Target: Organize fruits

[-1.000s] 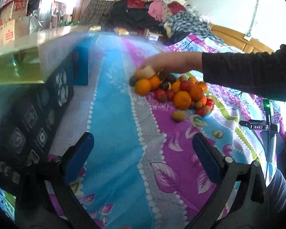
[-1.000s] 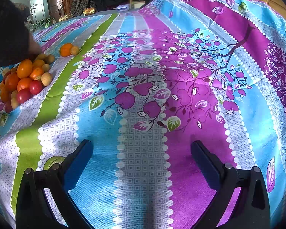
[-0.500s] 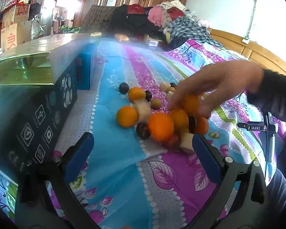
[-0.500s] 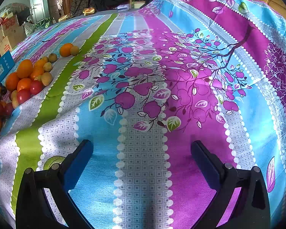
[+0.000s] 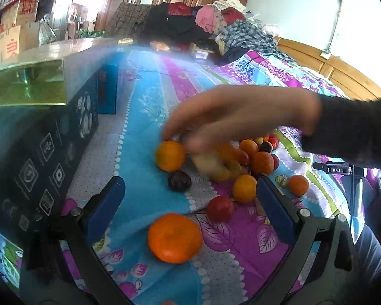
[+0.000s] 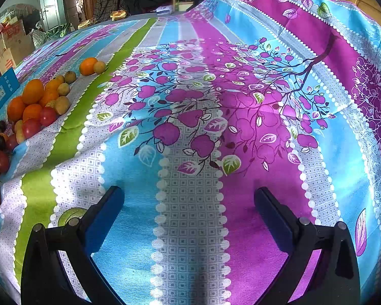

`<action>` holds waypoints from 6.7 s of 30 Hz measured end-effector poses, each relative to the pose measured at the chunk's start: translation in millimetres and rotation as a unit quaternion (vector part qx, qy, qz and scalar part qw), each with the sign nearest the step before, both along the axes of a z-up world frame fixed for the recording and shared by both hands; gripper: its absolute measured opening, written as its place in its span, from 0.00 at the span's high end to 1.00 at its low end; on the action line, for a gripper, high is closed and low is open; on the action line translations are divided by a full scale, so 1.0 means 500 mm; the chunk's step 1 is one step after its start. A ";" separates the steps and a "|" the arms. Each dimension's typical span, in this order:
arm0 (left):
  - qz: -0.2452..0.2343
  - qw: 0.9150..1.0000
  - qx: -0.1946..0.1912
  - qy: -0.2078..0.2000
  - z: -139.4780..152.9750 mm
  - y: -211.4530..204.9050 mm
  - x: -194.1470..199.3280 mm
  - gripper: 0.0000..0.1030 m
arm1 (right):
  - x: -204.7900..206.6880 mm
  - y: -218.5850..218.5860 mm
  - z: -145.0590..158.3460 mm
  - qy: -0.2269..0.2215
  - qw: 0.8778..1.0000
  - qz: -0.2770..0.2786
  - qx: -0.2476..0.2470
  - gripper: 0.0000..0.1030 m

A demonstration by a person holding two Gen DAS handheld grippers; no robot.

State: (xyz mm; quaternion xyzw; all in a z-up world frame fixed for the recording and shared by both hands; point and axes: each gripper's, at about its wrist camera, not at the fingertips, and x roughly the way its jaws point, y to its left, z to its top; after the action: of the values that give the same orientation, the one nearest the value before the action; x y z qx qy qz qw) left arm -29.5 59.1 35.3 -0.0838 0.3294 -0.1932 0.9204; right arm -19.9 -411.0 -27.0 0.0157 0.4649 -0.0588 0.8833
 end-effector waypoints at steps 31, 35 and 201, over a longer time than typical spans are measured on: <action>0.003 0.999 -0.005 0.033 -0.011 0.003 0.019 0.00 | -0.001 -0.001 0.000 0.000 1.000 0.000 0.000 0.00; 0.001 0.999 -0.008 0.034 -0.013 0.003 0.021 0.00 | 0.000 -0.001 0.000 0.000 1.000 0.000 0.000 0.00; 0.354 0.934 0.045 0.023 0.372 0.455 -0.180 0.58 | -0.065 1.032 0.571 -0.150 0.915 0.364 0.094 0.72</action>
State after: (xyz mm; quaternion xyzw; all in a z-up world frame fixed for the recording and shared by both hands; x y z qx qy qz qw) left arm -119.6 286.6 221.3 -0.1577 0.3075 0.1621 0.9243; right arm -52.2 105.1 258.6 -0.0631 0.3043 0.3137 0.8972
